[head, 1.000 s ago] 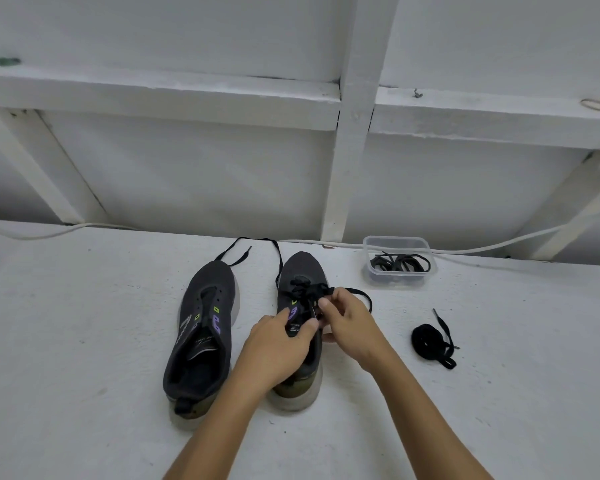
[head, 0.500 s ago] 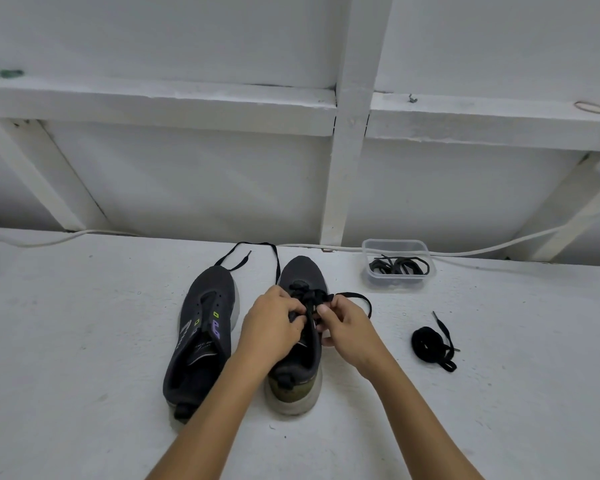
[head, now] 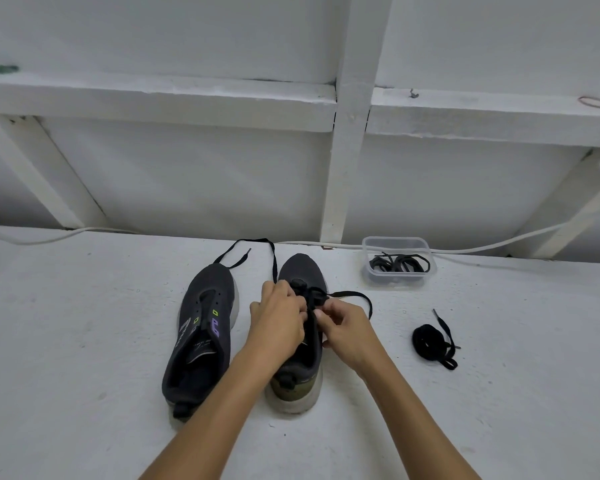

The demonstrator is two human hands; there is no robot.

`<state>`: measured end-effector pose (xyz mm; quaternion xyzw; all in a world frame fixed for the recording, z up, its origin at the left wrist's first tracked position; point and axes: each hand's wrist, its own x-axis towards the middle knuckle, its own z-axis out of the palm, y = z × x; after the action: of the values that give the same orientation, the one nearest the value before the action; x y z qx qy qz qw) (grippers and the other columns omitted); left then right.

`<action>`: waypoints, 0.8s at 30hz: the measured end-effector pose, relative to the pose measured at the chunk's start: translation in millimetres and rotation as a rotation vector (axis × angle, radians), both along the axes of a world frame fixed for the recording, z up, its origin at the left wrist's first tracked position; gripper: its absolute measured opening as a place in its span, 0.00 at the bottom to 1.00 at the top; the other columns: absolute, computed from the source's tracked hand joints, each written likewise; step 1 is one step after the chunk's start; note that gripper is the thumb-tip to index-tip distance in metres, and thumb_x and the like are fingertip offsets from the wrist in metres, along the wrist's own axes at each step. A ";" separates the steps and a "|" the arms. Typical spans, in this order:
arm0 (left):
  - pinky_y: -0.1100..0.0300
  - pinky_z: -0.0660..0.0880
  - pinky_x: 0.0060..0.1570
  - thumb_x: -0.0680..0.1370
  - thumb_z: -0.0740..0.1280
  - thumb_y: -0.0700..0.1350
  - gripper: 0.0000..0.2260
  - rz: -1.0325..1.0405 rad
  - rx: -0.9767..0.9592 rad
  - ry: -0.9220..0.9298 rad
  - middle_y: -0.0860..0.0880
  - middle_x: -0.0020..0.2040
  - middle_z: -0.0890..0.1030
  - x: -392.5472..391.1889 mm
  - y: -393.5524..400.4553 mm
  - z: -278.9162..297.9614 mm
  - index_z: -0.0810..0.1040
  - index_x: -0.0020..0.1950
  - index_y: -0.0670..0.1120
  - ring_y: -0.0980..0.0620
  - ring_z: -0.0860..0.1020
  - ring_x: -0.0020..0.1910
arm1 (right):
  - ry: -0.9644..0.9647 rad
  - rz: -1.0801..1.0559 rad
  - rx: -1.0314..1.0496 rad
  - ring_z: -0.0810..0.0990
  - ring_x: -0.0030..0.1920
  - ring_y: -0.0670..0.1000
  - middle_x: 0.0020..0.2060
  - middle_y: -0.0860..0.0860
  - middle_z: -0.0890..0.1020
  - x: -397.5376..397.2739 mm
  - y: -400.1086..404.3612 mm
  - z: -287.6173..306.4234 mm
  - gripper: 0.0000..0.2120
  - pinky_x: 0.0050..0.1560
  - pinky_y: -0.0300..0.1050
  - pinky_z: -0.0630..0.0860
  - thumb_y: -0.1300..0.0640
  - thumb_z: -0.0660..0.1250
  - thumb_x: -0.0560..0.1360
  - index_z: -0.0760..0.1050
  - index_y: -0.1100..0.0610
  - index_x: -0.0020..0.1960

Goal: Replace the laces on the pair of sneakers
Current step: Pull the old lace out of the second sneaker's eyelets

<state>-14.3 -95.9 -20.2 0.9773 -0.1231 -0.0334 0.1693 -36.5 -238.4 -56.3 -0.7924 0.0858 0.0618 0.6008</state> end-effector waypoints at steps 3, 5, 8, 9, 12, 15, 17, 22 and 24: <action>0.55 0.60 0.49 0.83 0.60 0.44 0.09 -0.040 0.079 -0.038 0.51 0.61 0.69 4.0 0.3 -1.1 0.79 0.58 0.49 0.48 0.63 0.63 | 0.023 0.012 -0.041 0.78 0.37 0.51 0.40 0.60 0.83 4.6 0.2 3.5 0.08 0.46 0.62 0.81 0.55 0.68 0.78 0.78 0.57 0.42; 0.56 0.60 0.49 0.83 0.60 0.44 0.09 -0.039 0.059 -0.041 0.52 0.60 0.69 3.2 1.2 -4.6 0.79 0.58 0.50 0.48 0.64 0.63 | 0.020 0.014 -0.074 0.77 0.36 0.51 0.38 0.59 0.83 5.3 0.8 5.0 0.08 0.46 0.61 0.81 0.55 0.68 0.78 0.78 0.56 0.41; 0.55 0.64 0.50 0.83 0.61 0.48 0.09 -0.004 -0.063 -0.033 0.53 0.59 0.70 0.2 6.2 -9.6 0.80 0.58 0.51 0.50 0.66 0.61 | 0.028 -0.006 -0.081 0.76 0.35 0.50 0.34 0.54 0.80 3.4 1.2 4.3 0.10 0.46 0.62 0.81 0.55 0.66 0.80 0.76 0.57 0.41; 0.55 0.66 0.50 0.83 0.62 0.49 0.09 -0.002 -0.098 -0.033 0.53 0.58 0.71 0.4 8.3 -10.5 0.81 0.58 0.51 0.51 0.67 0.60 | 0.038 -0.018 -0.069 0.77 0.35 0.49 0.33 0.52 0.80 2.8 1.6 3.7 0.11 0.46 0.62 0.81 0.54 0.65 0.81 0.76 0.57 0.41; 0.61 0.69 0.52 0.81 0.66 0.48 0.08 -0.042 -0.219 -0.019 0.53 0.55 0.71 1.7 13.3 -12.2 0.82 0.56 0.48 0.53 0.72 0.56 | 0.064 -0.033 -0.021 0.77 0.35 0.49 0.33 0.51 0.80 2.6 3.2 4.4 0.12 0.47 0.63 0.80 0.54 0.62 0.83 0.74 0.58 0.43; 0.69 0.63 0.48 0.80 0.68 0.45 0.07 -0.026 -0.328 -0.046 0.56 0.50 0.70 -0.2 16.0 -11.6 0.84 0.55 0.47 0.57 0.72 0.50 | 0.050 -0.032 -0.035 0.75 0.35 0.49 0.33 0.50 0.78 3.4 7.0 5.0 0.13 0.47 0.62 0.80 0.54 0.61 0.84 0.72 0.58 0.43; 0.70 0.63 0.48 0.80 0.68 0.44 0.06 0.005 -0.360 -0.058 0.56 0.49 0.69 -1.4 17.5 -13.3 0.84 0.53 0.46 0.58 0.72 0.48 | 0.044 -0.031 -0.033 0.76 0.36 0.50 0.35 0.52 0.78 2.9 6.5 4.4 0.12 0.47 0.61 0.80 0.55 0.62 0.84 0.73 0.61 0.45; 0.61 0.69 0.54 0.80 0.67 0.45 0.06 0.015 -0.343 -0.036 0.54 0.50 0.70 -1.4 15.4 -15.5 0.83 0.52 0.46 0.53 0.70 0.55 | 0.080 0.037 0.149 0.85 0.48 0.56 0.46 0.58 0.85 -2.2 -4.5 5.7 0.07 0.47 0.49 0.85 0.57 0.66 0.82 0.79 0.60 0.51; 0.53 0.72 0.58 0.80 0.67 0.45 0.06 0.017 -0.316 -0.013 0.53 0.53 0.70 -1.6 13.4 -16.2 0.83 0.53 0.46 0.52 0.69 0.57 | 0.084 0.011 0.169 0.85 0.51 0.60 0.48 0.59 0.85 -3.3 -3.4 5.4 0.06 0.50 0.54 0.85 0.58 0.67 0.82 0.79 0.61 0.52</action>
<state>-15.8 -82.5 -36.4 0.9396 -0.1196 -0.0060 0.3206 -39.7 -241.7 -50.9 -0.7360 0.1010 0.1050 0.6612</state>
